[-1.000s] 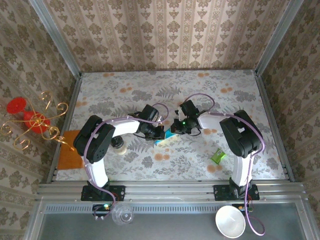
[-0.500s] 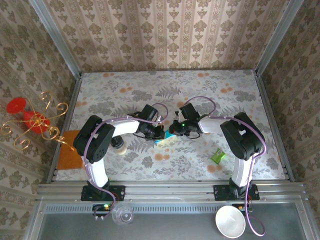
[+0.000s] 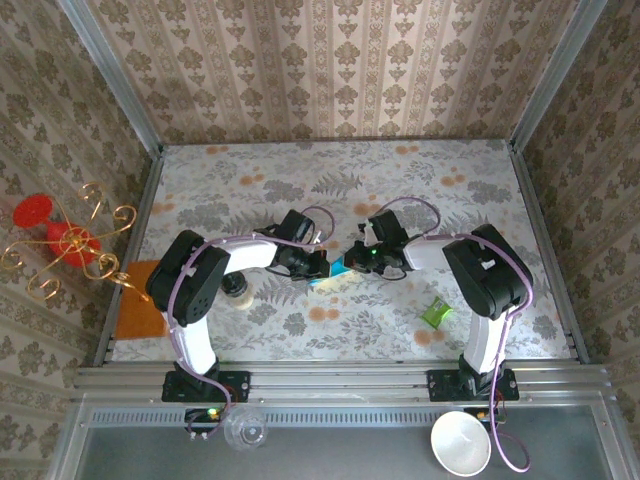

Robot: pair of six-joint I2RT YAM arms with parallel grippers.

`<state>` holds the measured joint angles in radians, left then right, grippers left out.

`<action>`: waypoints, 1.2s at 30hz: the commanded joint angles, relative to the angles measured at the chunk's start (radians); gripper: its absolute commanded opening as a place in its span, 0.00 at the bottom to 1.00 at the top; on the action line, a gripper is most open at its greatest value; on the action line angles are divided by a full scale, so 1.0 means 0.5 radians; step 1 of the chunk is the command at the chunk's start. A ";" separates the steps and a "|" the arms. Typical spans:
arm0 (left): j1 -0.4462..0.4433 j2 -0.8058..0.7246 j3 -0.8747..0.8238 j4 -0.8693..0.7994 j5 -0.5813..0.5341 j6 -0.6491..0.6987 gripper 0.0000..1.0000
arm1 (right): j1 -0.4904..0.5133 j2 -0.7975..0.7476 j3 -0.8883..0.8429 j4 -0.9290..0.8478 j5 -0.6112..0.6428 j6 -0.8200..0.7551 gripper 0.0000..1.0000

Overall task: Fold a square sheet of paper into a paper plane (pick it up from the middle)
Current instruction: Fold the wing for the fifth time at the center of the table.

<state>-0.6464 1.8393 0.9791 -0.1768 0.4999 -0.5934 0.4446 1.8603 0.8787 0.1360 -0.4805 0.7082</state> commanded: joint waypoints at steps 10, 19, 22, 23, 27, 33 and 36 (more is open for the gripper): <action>0.051 0.031 -0.149 -0.229 -0.110 -0.034 0.00 | -0.415 -0.062 -0.224 0.127 0.143 0.012 0.05; 0.044 0.007 -0.026 -0.209 -0.034 -0.028 0.00 | -0.563 -0.287 -0.344 0.210 0.200 0.047 0.07; 0.041 -0.062 0.067 -0.211 0.019 -0.043 0.03 | -0.565 -0.447 -0.339 0.114 0.235 0.035 0.10; 0.041 -0.102 0.100 -0.206 0.023 -0.052 0.07 | -0.562 -0.506 -0.330 0.060 0.249 0.030 0.11; 0.078 -0.278 0.174 -0.200 0.008 -0.089 0.20 | -0.504 -0.693 -0.240 -0.301 0.367 -0.008 0.27; 0.204 -0.519 0.100 -0.242 -0.116 -0.036 0.45 | -0.263 -0.751 0.003 -0.927 0.564 -0.030 0.48; 0.274 -0.593 0.041 -0.314 -0.246 0.032 0.55 | -0.088 -0.718 0.108 -1.104 0.723 0.059 0.59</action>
<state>-0.5350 1.5719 1.0283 -0.2626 0.4549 -0.6136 0.3378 1.4975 0.8898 -0.2203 -0.2287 0.7162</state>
